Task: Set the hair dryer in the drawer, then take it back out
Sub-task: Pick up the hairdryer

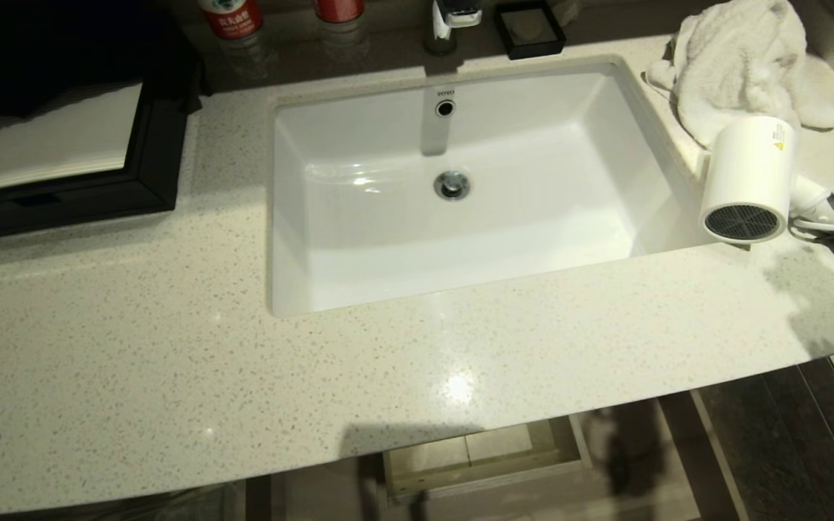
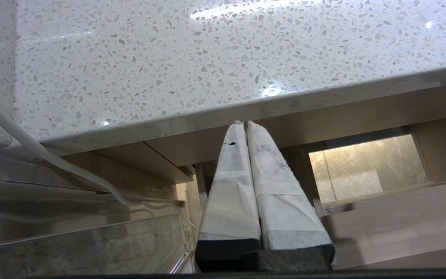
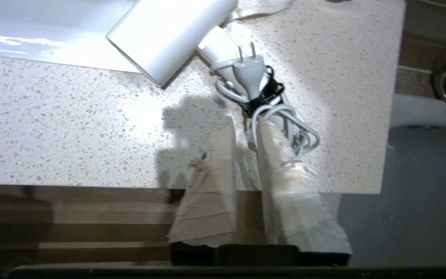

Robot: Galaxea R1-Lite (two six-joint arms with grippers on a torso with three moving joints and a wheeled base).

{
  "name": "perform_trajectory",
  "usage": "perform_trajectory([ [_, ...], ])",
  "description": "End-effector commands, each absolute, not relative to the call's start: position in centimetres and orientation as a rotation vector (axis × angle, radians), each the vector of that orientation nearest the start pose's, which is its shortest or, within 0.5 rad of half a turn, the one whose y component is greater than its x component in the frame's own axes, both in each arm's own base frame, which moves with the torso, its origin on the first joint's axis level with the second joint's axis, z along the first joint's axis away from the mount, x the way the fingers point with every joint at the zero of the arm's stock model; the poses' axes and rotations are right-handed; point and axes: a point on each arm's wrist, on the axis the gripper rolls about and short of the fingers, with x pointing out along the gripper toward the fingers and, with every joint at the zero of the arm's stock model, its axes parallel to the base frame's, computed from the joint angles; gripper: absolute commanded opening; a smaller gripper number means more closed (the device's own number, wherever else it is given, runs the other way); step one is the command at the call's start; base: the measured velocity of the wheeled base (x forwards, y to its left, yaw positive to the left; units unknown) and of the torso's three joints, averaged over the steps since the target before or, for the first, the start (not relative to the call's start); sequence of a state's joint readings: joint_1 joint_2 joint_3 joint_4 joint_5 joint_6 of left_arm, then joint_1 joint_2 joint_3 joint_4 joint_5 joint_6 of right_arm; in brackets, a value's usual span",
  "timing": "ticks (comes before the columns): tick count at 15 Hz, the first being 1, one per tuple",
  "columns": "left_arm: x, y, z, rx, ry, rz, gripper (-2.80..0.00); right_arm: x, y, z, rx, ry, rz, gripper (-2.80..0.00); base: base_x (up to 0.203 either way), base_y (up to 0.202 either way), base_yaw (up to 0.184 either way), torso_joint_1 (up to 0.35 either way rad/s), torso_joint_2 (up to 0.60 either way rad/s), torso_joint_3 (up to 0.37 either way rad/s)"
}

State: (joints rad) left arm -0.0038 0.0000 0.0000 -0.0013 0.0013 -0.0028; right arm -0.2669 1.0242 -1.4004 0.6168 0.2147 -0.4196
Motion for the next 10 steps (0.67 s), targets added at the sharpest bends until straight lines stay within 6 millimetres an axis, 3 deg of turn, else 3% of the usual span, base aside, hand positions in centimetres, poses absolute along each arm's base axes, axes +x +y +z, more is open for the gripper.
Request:
perform_trajectory([
  [1, -2.3, 0.0, 7.6, -0.003, -0.001, -0.002, -2.80, 10.2, -2.4, 36.2, -0.391, 0.303, 0.065, 0.00, 0.000, 0.000, 0.000, 0.000, 0.00, 0.000],
  [10, -2.3, 0.0, 7.5, -0.003, 0.000, -0.002, -2.80, 14.8, -6.6, 36.1, -0.594, 0.460, 0.379, 0.00, 0.000, 0.000, 0.000, 0.000, 0.00, 0.000],
])
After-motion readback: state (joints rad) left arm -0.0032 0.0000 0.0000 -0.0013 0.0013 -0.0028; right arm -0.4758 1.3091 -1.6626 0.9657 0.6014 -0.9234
